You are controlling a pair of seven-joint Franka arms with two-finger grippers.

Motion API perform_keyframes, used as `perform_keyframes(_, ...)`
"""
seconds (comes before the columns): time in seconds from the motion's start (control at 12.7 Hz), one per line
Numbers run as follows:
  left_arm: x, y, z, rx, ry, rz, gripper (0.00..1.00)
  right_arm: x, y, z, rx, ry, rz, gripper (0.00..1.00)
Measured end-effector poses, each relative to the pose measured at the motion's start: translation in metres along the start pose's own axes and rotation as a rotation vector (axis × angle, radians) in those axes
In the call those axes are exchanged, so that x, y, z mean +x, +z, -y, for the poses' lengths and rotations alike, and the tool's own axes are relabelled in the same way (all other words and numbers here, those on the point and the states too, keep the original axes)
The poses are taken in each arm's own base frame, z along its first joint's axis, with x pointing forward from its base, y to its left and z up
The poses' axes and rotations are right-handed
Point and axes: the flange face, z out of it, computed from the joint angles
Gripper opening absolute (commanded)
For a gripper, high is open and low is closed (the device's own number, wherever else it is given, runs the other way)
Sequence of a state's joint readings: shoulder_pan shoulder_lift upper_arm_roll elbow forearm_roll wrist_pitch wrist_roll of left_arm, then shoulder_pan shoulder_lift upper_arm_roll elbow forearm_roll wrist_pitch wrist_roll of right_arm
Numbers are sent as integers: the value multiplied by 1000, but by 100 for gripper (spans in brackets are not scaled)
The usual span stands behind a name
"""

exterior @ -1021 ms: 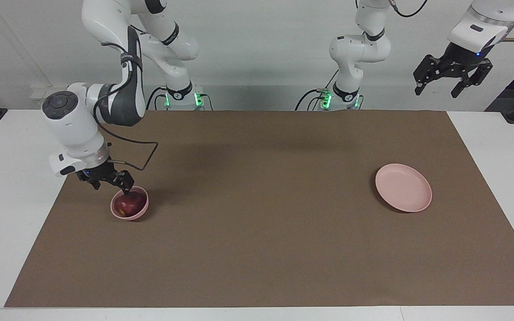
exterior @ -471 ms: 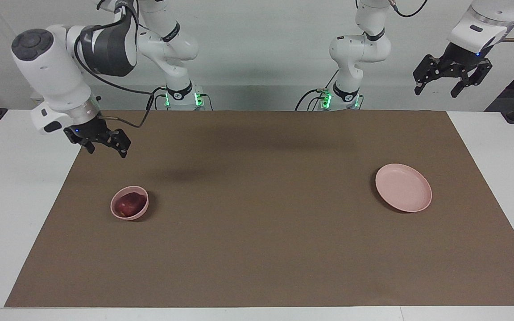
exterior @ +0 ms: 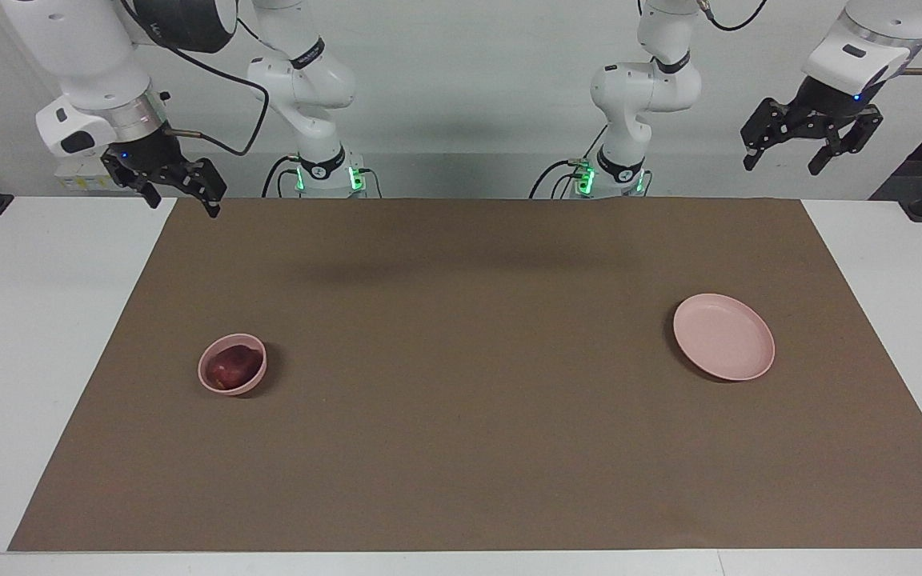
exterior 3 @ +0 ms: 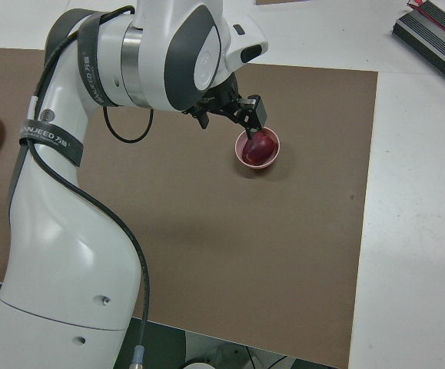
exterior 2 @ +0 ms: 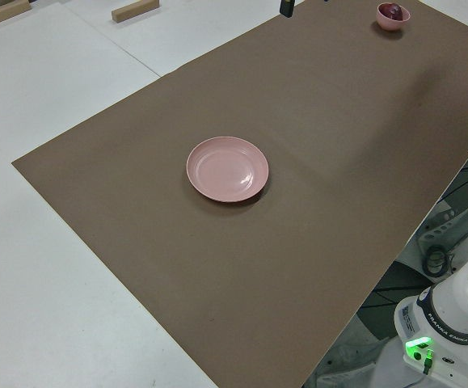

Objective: Move apple from plate to bowl

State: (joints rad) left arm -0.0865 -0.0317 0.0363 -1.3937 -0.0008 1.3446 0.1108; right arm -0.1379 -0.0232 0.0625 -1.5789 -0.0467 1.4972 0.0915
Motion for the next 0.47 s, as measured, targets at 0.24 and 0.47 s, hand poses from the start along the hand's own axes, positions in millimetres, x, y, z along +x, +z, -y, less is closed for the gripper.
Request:
perform_keyframes(0.24,0,0,0,0,0,0,100,2,4,2,9,-2,7,100)
perform_keyframes(0.47,0,0,0,0,0,1,100,3,5,2,11,-2,9,100)
